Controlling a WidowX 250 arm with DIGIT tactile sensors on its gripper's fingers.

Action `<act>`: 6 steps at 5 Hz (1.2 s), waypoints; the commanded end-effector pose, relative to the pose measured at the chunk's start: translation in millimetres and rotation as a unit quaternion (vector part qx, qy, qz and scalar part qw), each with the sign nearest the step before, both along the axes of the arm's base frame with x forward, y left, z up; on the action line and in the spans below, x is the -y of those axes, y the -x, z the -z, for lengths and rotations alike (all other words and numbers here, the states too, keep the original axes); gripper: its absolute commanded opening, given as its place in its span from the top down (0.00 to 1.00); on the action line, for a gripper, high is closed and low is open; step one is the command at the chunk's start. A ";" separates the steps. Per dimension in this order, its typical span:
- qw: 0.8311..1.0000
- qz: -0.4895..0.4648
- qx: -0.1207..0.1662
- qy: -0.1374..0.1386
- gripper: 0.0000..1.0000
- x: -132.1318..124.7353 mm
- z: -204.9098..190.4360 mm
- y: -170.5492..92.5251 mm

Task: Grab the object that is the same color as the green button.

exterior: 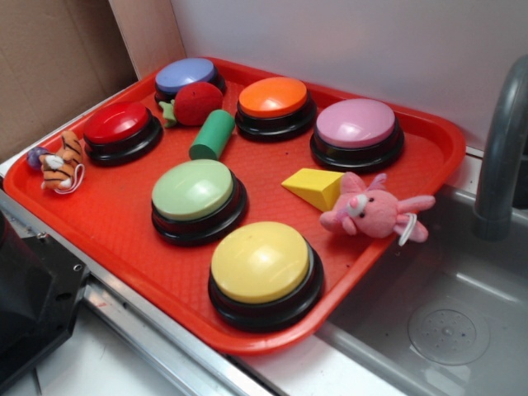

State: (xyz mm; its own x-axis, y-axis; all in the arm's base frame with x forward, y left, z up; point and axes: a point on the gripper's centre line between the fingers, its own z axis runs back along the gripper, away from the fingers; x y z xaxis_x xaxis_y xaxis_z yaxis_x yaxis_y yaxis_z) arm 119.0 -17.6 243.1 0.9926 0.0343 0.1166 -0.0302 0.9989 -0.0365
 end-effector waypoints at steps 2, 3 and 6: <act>0.999 -0.037 0.013 0.014 0.00 -1.1 12.4 -20.1; 0.996 -0.083 0.009 0.015 0.00 -2.2 29.2 -39.3; 0.971 -0.237 0.028 0.032 0.00 -30.5 109.3 -101.6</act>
State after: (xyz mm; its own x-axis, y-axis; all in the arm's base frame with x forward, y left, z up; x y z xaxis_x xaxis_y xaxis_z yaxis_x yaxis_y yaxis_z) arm 217.8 8.3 126.0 0.8589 0.4959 0.1282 -0.4875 0.8682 -0.0925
